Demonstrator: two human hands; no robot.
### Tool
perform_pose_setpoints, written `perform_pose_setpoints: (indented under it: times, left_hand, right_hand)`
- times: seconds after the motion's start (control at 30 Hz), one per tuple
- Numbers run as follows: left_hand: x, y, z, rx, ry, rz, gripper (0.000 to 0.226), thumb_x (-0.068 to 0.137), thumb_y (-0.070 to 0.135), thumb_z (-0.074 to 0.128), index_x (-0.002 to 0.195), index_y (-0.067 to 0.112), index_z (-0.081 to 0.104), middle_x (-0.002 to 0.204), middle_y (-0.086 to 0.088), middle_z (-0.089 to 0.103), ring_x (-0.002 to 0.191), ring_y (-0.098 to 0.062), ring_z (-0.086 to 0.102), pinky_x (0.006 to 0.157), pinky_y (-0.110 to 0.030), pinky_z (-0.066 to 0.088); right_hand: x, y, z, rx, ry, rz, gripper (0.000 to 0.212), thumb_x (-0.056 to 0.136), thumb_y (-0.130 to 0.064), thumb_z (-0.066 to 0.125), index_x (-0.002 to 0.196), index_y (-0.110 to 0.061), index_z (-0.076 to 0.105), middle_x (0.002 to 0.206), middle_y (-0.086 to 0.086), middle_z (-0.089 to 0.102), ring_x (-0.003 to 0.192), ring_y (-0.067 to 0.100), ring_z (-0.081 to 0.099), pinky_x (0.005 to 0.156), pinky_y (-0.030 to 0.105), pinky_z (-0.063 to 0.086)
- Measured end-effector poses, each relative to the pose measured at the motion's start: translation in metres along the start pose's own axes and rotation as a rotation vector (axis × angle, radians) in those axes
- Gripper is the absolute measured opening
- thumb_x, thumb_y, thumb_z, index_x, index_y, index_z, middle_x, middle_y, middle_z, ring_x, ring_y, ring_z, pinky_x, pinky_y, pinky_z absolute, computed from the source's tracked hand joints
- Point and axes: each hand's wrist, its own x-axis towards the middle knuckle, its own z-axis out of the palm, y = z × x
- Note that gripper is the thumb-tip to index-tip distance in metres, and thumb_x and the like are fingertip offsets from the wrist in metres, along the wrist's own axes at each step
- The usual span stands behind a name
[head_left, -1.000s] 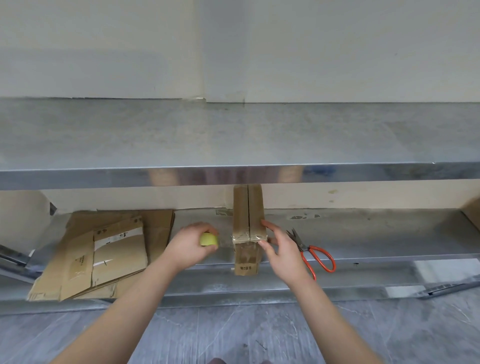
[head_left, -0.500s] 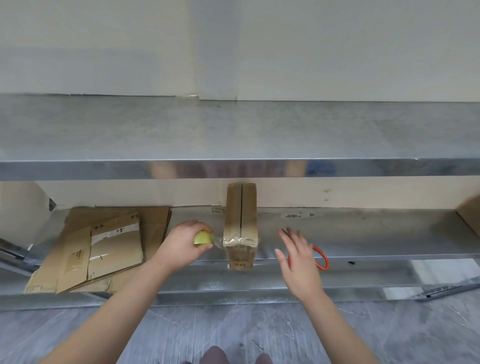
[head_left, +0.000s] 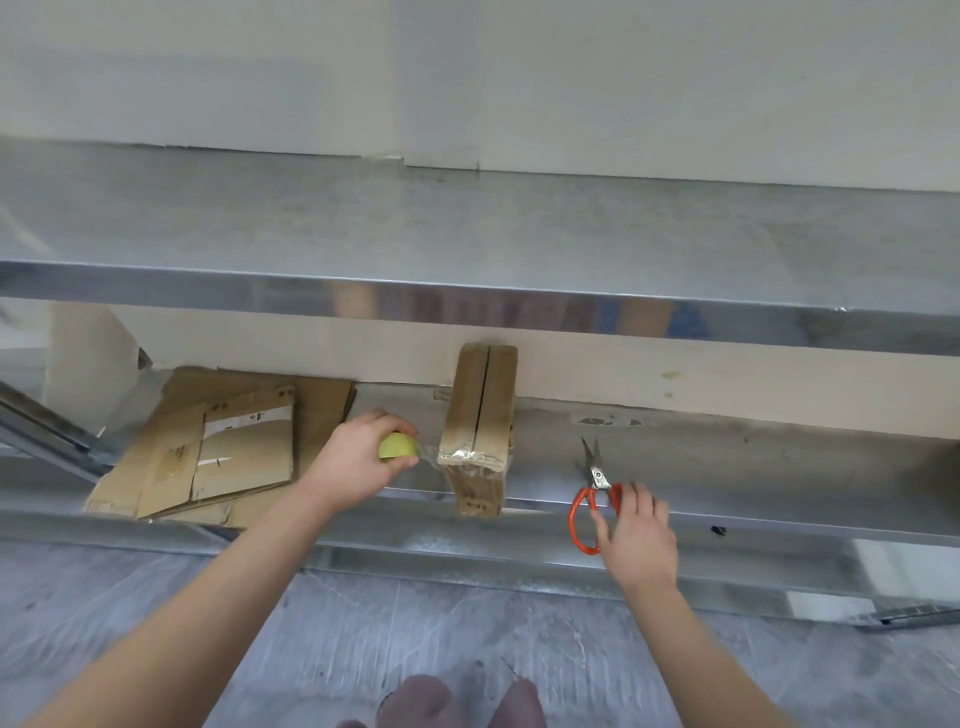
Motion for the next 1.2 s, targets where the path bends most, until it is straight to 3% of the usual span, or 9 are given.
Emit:
perform_pose_setpoints:
  times: [0.2, 0.4, 0.57, 0.77, 0.87, 0.97, 1.07, 1.2]
  left_hand:
    - [-0.003, 0.000, 0.001, -0.016, -0.012, -0.022, 0.034, 0.080, 0.037, 0.075, 0.111, 0.027, 0.065, 0.105, 0.011, 0.056, 0.101, -0.013, 0.054, 0.088, -0.025, 0.041]
    - [-0.001, -0.002, 0.001, -0.054, -0.012, -0.032, 0.037, 0.078, 0.034, 0.077, 0.111, 0.028, 0.062, 0.109, 0.009, 0.060, 0.100, -0.013, 0.055, 0.089, -0.029, 0.044]
    - [0.001, -0.003, -0.004, -0.058, -0.032, -0.002, 0.032, 0.078, 0.034, 0.077, 0.106, 0.028, 0.063, 0.104, 0.011, 0.057, 0.097, -0.012, 0.054, 0.084, -0.025, 0.041]
    - [0.002, -0.006, -0.008, -0.067, -0.110, 0.033, 0.026, 0.079, 0.033, 0.076, 0.102, 0.028, 0.064, 0.107, 0.007, 0.051, 0.098, -0.012, 0.052, 0.089, -0.023, 0.038]
    - [0.002, -0.006, -0.010, -0.073, -0.150, 0.055, 0.025, 0.080, 0.033, 0.075, 0.101, 0.028, 0.063, 0.107, 0.006, 0.051, 0.099, -0.012, 0.051, 0.089, -0.022, 0.036]
    - [0.001, -0.006, -0.011, -0.072, -0.179, 0.088, 0.026, 0.080, 0.033, 0.075, 0.103, 0.025, 0.064, 0.106, 0.005, 0.055, 0.100, -0.014, 0.052, 0.088, -0.022, 0.037]
    - [0.003, -0.005, -0.013, -0.073, -0.188, 0.111, 0.028, 0.081, 0.031, 0.074, 0.105, 0.021, 0.064, 0.108, 0.003, 0.060, 0.101, -0.016, 0.054, 0.083, -0.020, 0.036]
    - [0.006, -0.006, -0.016, -0.091, -0.209, 0.113, 0.027, 0.082, 0.030, 0.074, 0.105, 0.019, 0.065, 0.108, 0.002, 0.063, 0.099, -0.018, 0.057, 0.082, -0.023, 0.040]
  right_hand:
    - [0.011, -0.012, -0.008, -0.053, -0.027, 0.060, 0.054, 0.099, -0.055, 0.032, 0.143, -0.024, 0.041, 0.135, 0.001, 0.040, 0.122, 0.024, 0.037, 0.088, 0.037, 0.045]
    - [0.003, -0.007, -0.014, 0.109, -0.007, -0.002, 0.059, 0.092, -0.043, 0.055, 0.144, -0.021, 0.039, 0.138, 0.001, 0.047, 0.131, 0.025, 0.034, 0.100, 0.038, 0.043]
    - [-0.004, -0.005, -0.014, -0.159, 0.019, 0.072, 0.046, 0.093, -0.056, 0.043, 0.125, -0.023, 0.051, 0.125, -0.002, 0.054, 0.119, 0.020, 0.044, 0.088, 0.036, 0.042]
    - [0.001, -0.021, -0.021, -0.254, -0.073, 0.101, 0.028, 0.092, -0.017, 0.051, 0.119, -0.015, 0.045, 0.118, -0.001, 0.063, 0.111, 0.017, 0.058, 0.085, 0.029, 0.042]
    - [-0.016, -0.032, -0.026, -0.196, -0.058, 0.140, 0.029, 0.095, -0.011, 0.043, 0.124, -0.012, 0.039, 0.123, 0.000, 0.058, 0.107, 0.017, 0.063, 0.083, 0.029, 0.045]
    - [-0.052, -0.049, -0.032, 0.007, 0.019, 0.199, 0.035, 0.099, -0.020, 0.041, 0.133, -0.011, 0.037, 0.123, 0.004, 0.056, 0.101, 0.025, 0.066, 0.082, 0.035, 0.048]
    - [-0.100, -0.064, -0.036, 0.271, 0.128, 0.217, 0.041, 0.095, -0.027, 0.053, 0.133, -0.014, 0.046, 0.123, 0.007, 0.059, 0.098, 0.032, 0.066, 0.081, 0.040, 0.050]
    - [-0.158, -0.092, -0.039, 0.382, 0.076, 0.204, 0.057, 0.086, -0.042, 0.064, 0.138, -0.028, 0.043, 0.123, -0.004, 0.058, 0.105, 0.022, 0.063, 0.087, 0.035, 0.048]
